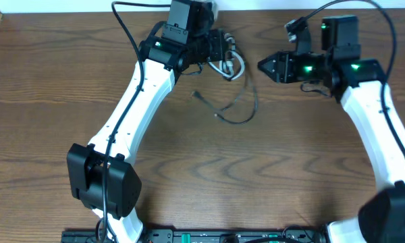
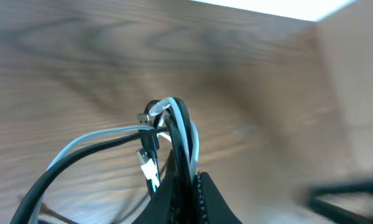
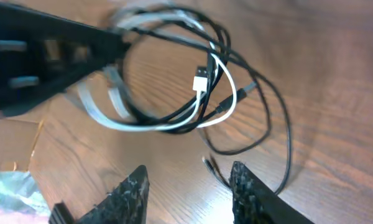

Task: Untangle cables
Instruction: 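Pull the white cable rightward with the right gripper, separating it from black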

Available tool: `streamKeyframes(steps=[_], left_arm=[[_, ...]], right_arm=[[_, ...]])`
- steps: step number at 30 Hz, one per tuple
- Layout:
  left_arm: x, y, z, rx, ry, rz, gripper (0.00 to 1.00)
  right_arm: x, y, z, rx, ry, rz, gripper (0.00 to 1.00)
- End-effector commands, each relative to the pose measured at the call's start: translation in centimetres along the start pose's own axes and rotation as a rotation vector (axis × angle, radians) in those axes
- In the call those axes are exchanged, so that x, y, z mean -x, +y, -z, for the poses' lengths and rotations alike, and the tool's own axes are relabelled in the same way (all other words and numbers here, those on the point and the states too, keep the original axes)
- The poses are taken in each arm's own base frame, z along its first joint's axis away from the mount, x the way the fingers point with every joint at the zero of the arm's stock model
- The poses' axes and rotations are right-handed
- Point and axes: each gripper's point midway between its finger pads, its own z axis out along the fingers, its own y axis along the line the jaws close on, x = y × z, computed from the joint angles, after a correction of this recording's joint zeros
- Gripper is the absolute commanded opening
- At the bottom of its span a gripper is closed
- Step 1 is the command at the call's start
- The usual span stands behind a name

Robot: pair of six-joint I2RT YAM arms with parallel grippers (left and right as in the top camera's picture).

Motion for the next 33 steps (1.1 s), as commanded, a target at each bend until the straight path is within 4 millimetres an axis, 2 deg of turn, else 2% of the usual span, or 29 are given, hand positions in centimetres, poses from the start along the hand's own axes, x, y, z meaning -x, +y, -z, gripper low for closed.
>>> streamKeyframes(steps=[1,4,7,10,16,18,21,22,25,30,33], left_arm=[[-0.8,-3.3,0.5,-0.228,0.078,0.034,0.07],[-1.0,-3.9,1.0,-0.288,0.106,0.058,0.07],[-1.2,-4.6,1.5,-0.349,0.133,0.068,0.07],[-1.5,-5.1,1.8,-0.377,0.15,0.071,0.07],[-1.8,-5.8,2.1,-0.422,0.178,0.092,0.07],[-1.8,-5.8,2.1,-0.423,0.179,0.096,0.08],[-1.5,-5.4,2.3,-0.416,0.18,0.148,0.07],[-1.3,-5.2,2.4,-0.412,0.177,0.161,0.07],[-0.5,-4.4,2.9,-0.418,0.165,0.208,0.07],[1.8,-4.7,4.7,-0.529,0.121,0.192,0.07],[3.0,-4.0,5.2,-0.53,0.086,0.205,0.07]], right_arm=[[-0.5,-1.7,-2.1,-0.031,0.033,-0.047,0.41],[-0.3,-2.2,-3.3,-0.025,0.035,0.018,0.43],[0.0,-2.1,-4.7,-0.009,0.026,0.138,0.43],[0.1,-2.1,-5.6,-0.006,0.023,0.179,0.41],[-0.4,-2.6,-7.3,-0.016,0.039,0.185,0.31],[-0.5,-3.5,-7.4,-0.06,0.043,0.172,0.18],[-0.7,-8.0,-6.5,-0.328,0.03,0.014,0.01],[-0.8,-9.1,-6.1,-0.39,0.025,-0.027,0.01],[-1.3,-10.5,-5.5,-0.472,0.029,-0.065,0.01],[-2.7,-11.1,-5.5,-0.489,0.068,-0.082,0.01],[-4.0,-11.6,-5.7,-0.501,0.099,-0.098,0.01]])
